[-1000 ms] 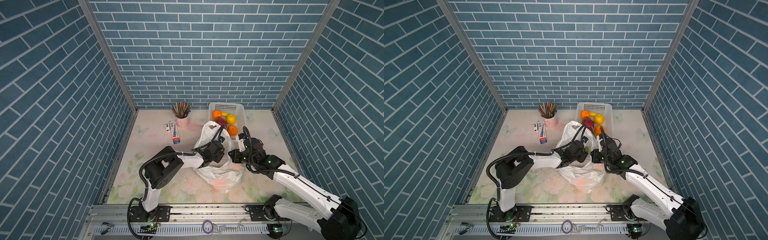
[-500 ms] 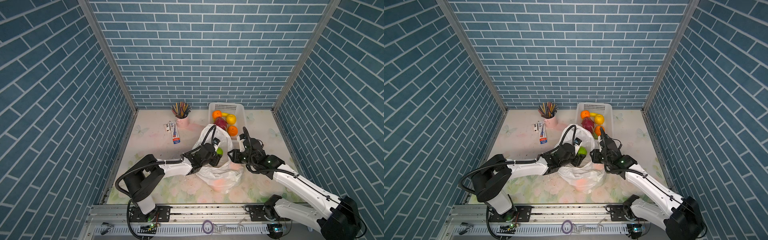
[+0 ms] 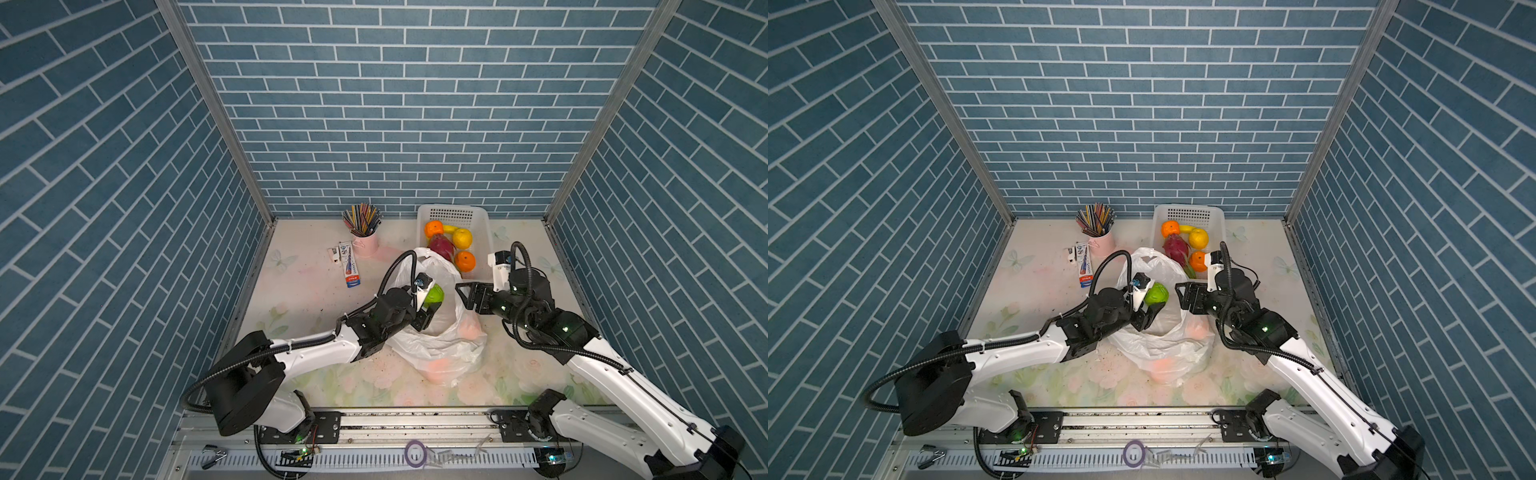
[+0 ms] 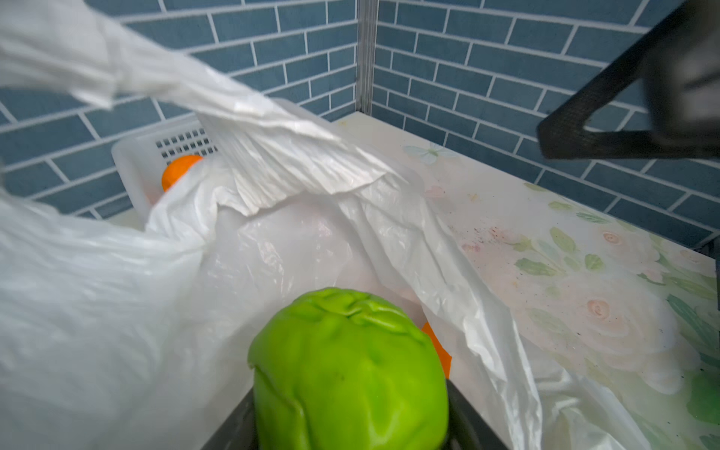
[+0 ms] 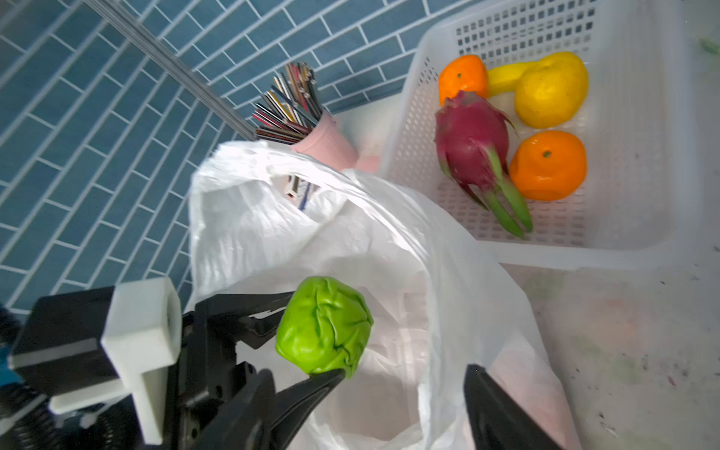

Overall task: Untie the knot of the plastic bag and take out the fruit
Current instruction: 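Lift the green fruit with the left gripper toward the right gripper, then grasp the green fruit with the right gripper while the left gripper releases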

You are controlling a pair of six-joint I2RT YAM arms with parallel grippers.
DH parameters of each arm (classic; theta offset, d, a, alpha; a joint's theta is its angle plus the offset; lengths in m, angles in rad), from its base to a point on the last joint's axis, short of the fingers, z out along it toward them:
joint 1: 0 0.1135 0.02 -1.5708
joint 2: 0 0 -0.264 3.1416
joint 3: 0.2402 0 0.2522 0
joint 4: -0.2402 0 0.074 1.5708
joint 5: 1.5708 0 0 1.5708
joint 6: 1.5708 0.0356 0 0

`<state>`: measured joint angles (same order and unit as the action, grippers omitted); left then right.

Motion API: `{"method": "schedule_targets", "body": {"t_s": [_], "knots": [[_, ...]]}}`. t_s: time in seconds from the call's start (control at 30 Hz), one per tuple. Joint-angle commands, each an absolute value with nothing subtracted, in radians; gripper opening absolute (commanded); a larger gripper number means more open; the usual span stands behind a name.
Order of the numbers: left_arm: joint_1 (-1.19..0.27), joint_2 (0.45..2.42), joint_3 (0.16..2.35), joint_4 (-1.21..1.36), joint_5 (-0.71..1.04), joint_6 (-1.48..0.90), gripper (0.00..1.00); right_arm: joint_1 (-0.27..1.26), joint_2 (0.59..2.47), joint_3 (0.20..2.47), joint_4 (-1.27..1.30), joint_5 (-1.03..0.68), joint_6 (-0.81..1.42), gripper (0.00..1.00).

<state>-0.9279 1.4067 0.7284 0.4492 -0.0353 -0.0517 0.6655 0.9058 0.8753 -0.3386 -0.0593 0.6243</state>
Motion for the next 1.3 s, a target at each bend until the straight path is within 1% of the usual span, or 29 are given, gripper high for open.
{"method": "schedule_targets", "body": {"t_s": [0.0,0.33,0.43,0.6,0.73,0.97,1.07,1.13,1.2,1.27], "knots": [[-0.935,1.353,0.703,0.55,-0.02,0.052,0.41,0.659,0.899,0.907,-0.29,-0.157,0.588,0.87],[-0.993,1.28,0.723,0.619,-0.006,0.252,0.42,0.643,0.961,0.959,-0.24,-0.444,0.577,0.91],[-1.012,1.274,0.738,0.637,-0.006,0.292,0.42,0.643,0.974,0.961,-0.232,-0.475,0.587,0.92],[-1.048,1.269,0.763,0.645,-0.02,0.346,0.42,0.643,0.978,0.953,-0.226,-0.477,0.601,0.92],[-1.07,1.27,0.782,0.64,-0.044,0.378,0.42,0.642,0.98,0.94,-0.21,-0.486,0.61,0.84],[-1.079,1.278,0.797,0.619,-0.075,0.411,0.44,0.641,0.994,0.946,-0.201,-0.477,0.605,0.55],[-1.079,1.281,0.8,0.616,-0.095,0.418,0.5,0.639,0.997,0.957,-0.198,-0.457,0.595,0.49],[-1.078,1.279,0.803,0.615,-0.113,0.421,0.59,0.634,0.999,0.968,-0.196,-0.439,0.582,0.48],[-1.078,1.274,0.812,0.587,-0.13,0.42,0.72,0.625,1.004,0.985,-0.188,-0.413,0.57,0.48],[-1.079,1.262,0.813,0.569,-0.144,0.417,0.8,0.612,1.013,0.997,-0.171,-0.396,0.557,0.48]]}}
